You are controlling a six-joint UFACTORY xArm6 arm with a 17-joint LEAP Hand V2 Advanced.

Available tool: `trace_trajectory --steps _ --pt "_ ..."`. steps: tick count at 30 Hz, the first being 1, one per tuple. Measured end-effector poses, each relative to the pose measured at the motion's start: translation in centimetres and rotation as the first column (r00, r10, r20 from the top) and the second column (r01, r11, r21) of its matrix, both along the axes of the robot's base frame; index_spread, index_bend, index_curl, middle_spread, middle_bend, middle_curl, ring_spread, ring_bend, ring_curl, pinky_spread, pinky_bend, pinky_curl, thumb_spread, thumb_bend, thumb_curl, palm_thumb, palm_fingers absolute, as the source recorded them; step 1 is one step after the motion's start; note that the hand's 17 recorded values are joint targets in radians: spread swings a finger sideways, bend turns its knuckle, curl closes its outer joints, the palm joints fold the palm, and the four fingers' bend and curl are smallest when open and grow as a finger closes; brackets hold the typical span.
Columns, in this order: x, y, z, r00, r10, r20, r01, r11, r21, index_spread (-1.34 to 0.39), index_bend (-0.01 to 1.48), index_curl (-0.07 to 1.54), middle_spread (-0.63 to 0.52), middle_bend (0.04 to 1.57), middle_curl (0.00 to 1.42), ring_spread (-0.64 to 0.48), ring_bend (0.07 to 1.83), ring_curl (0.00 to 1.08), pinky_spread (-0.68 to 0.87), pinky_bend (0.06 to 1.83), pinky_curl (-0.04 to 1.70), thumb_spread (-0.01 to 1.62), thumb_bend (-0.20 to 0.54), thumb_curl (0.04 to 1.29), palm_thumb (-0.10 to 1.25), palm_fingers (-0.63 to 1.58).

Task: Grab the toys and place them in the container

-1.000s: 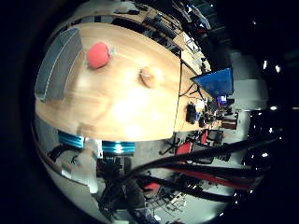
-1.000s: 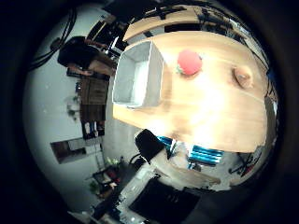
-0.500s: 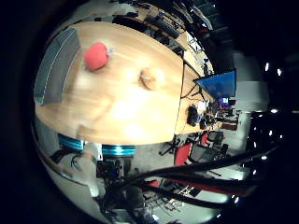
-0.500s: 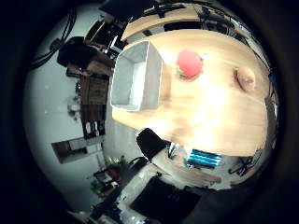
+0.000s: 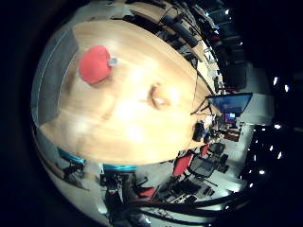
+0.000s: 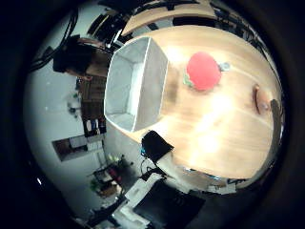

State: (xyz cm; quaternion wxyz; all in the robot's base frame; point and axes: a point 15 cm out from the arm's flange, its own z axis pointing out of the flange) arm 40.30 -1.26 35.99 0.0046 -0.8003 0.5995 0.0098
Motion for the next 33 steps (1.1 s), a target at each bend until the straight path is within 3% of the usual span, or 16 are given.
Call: trace_trajectory --steps 8,16,33 --pt "3.5 1.1 -5.3 0.999 0.018 -0.045 -0.018 1.000 0.001 -0.47 0.17 0.30 -0.15 0.23 0.37 -0.10 0.53 0.19 0.30 0.63 0.17 0.98 -0.025 0.29 0.23 0.35" --pt "4.7 2.3 -9.2 0.994 0.029 -0.104 -0.029 1.000 0.001 -0.46 0.17 0.30 -0.13 0.23 0.37 -0.09 0.52 0.20 0.30 0.64 0.16 0.99 -0.028 0.29 0.23 0.33" --pt "10.5 2.9 -17.4 0.992 0.016 -0.123 -0.018 1.000 -0.016 -0.43 0.16 0.29 -0.11 0.22 0.37 -0.07 0.51 0.21 0.29 0.70 0.16 1.01 -0.027 0.28 0.24 0.26"
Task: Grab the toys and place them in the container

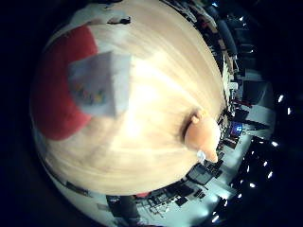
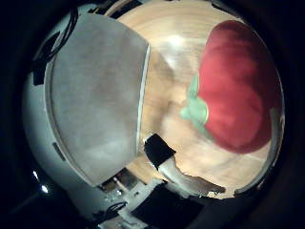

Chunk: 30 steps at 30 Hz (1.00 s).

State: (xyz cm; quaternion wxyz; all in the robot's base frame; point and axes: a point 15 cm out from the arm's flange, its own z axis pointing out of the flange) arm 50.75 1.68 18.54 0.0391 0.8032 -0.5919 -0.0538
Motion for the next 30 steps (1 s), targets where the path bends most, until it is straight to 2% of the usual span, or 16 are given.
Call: trace_trajectory --steps 5,9,11,12,15,19,21,23,24,27,30 --pt "0.5 -0.9 -1.0 1.000 -0.017 -0.013 0.017 1.000 -0.001 -0.43 0.16 0.29 -0.11 0.21 0.37 -0.06 0.51 0.21 0.28 0.72 0.17 1.01 -0.025 0.28 0.25 0.26" --pt "0.5 -1.0 -1.1 1.000 -0.020 -0.015 0.020 1.000 -0.001 -0.43 0.13 0.26 -0.11 0.20 0.36 -0.13 0.64 0.24 0.16 0.81 0.17 1.02 -0.025 0.28 0.25 0.37" --pt "0.6 -1.4 -1.2 0.999 -0.028 -0.016 0.028 1.000 0.000 -0.43 0.08 0.24 -0.12 0.21 0.36 -0.19 0.74 0.27 0.04 0.95 0.21 1.02 -0.023 0.28 0.26 0.51" --pt "0.6 -1.5 -1.2 0.999 -0.030 -0.017 0.030 1.000 0.000 -0.43 0.07 0.22 -0.14 0.20 0.36 -0.23 0.81 0.29 -0.08 1.07 0.24 1.03 -0.022 0.28 0.26 0.58" --pt "0.5 -1.6 -1.7 0.999 -0.036 -0.024 0.036 0.999 0.003 -0.43 0.07 0.18 -0.17 0.25 0.38 -0.30 0.94 0.34 -0.26 1.26 0.30 1.04 -0.017 0.28 0.29 0.72" --pt "0.7 -2.1 -1.9 0.998 -0.058 -0.019 0.059 0.998 0.008 -0.44 0.13 0.17 -0.24 0.39 0.44 -0.34 1.05 0.39 -0.36 1.34 0.35 1.08 0.002 0.29 0.37 0.95" --pt "1.3 -2.6 -1.8 0.998 -0.069 0.006 0.069 0.998 0.009 -0.46 0.21 0.19 -0.28 0.51 0.50 -0.33 1.06 0.41 -0.38 1.30 0.36 1.10 0.007 0.30 0.42 1.14" --pt "2.2 -3.2 -1.7 0.996 -0.080 0.044 0.079 0.997 0.010 -0.48 0.29 0.24 -0.30 0.59 0.54 -0.32 1.08 0.44 -0.39 1.27 0.37 1.12 0.001 0.30 0.45 1.23" --pt "2.5 -3.6 -1.7 0.995 -0.087 0.056 0.086 0.996 0.011 -0.48 0.39 0.28 -0.30 0.67 0.57 -0.32 1.07 0.44 -0.39 1.23 0.37 1.13 -0.001 0.30 0.47 1.31" --pt "2.9 -4.5 -1.5 0.992 -0.104 0.073 0.103 0.995 0.012 -0.48 0.49 0.34 -0.30 0.77 0.60 -0.31 1.09 0.46 -0.39 1.21 0.37 1.14 -0.001 0.30 0.51 1.36" --pt "3.0 -4.9 -1.4 0.991 -0.110 0.076 0.109 0.994 0.012 -0.44 0.67 0.43 -0.28 0.87 0.63 -0.28 1.15 0.48 -0.38 1.19 0.38 1.16 -0.003 0.30 0.55 1.41"
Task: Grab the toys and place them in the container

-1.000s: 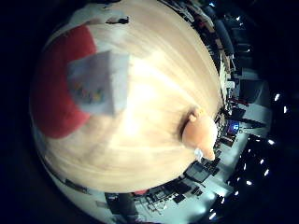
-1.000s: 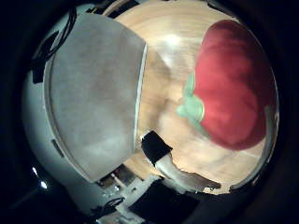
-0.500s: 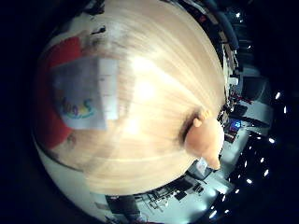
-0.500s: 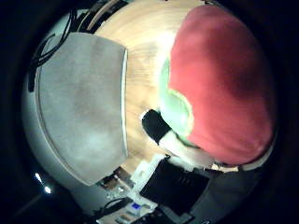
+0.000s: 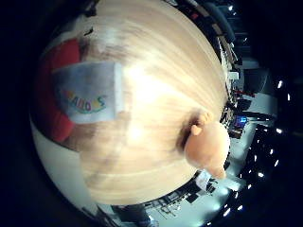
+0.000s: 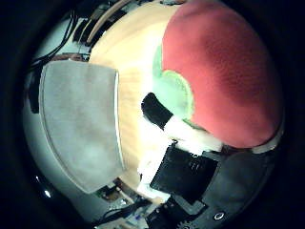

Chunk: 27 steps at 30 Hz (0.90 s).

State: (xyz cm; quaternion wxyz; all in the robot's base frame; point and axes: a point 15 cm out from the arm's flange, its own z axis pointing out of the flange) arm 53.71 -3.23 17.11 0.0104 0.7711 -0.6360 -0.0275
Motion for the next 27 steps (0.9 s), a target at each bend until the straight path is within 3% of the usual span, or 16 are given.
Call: trace_trajectory --steps 3,10,18,27 --pt "0.0 -0.5 0.2 1.000 -0.011 0.003 0.011 1.000 0.001 -0.40 0.81 0.50 -0.27 0.95 0.65 -0.26 1.20 0.50 -0.36 1.21 0.40 1.18 -0.003 0.30 0.60 1.39" --pt "-0.1 -1.9 2.6 0.999 -0.037 0.034 0.037 0.999 -0.002 -0.34 0.96 0.58 -0.24 1.05 0.66 -0.24 1.26 0.52 -0.33 1.25 0.45 1.23 -0.002 0.30 0.67 1.36" --pt "-1.4 -2.2 5.5 0.999 -0.044 0.031 0.044 0.999 0.000 -0.30 1.03 0.61 -0.21 1.15 0.65 -0.22 1.32 0.53 -0.30 1.28 0.49 1.27 -0.009 0.30 0.70 1.31" --pt "-2.2 -0.1 12.2 0.993 -0.032 0.117 0.029 0.999 0.024 -0.28 1.05 0.63 -0.19 1.18 0.63 -0.21 1.34 0.53 -0.29 1.28 0.52 1.29 -0.011 0.29 0.71 1.29"
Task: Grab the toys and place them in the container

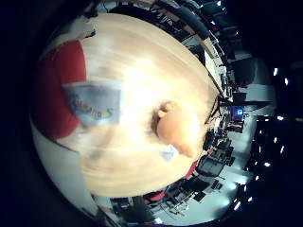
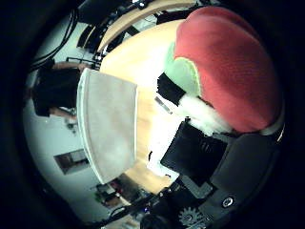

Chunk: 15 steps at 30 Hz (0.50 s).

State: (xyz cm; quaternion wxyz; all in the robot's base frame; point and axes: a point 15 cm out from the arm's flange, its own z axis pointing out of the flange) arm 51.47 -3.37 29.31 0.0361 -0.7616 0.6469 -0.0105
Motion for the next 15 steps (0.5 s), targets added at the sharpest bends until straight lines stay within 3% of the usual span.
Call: trace_trajectory --steps 15 --pt "-2.8 10.3 12.9 0.988 0.120 0.101 -0.129 0.988 0.085 -0.27 1.07 0.63 -0.18 1.22 0.61 -0.21 1.36 0.52 -0.29 1.27 0.56 1.30 -0.012 0.29 0.71 1.28"
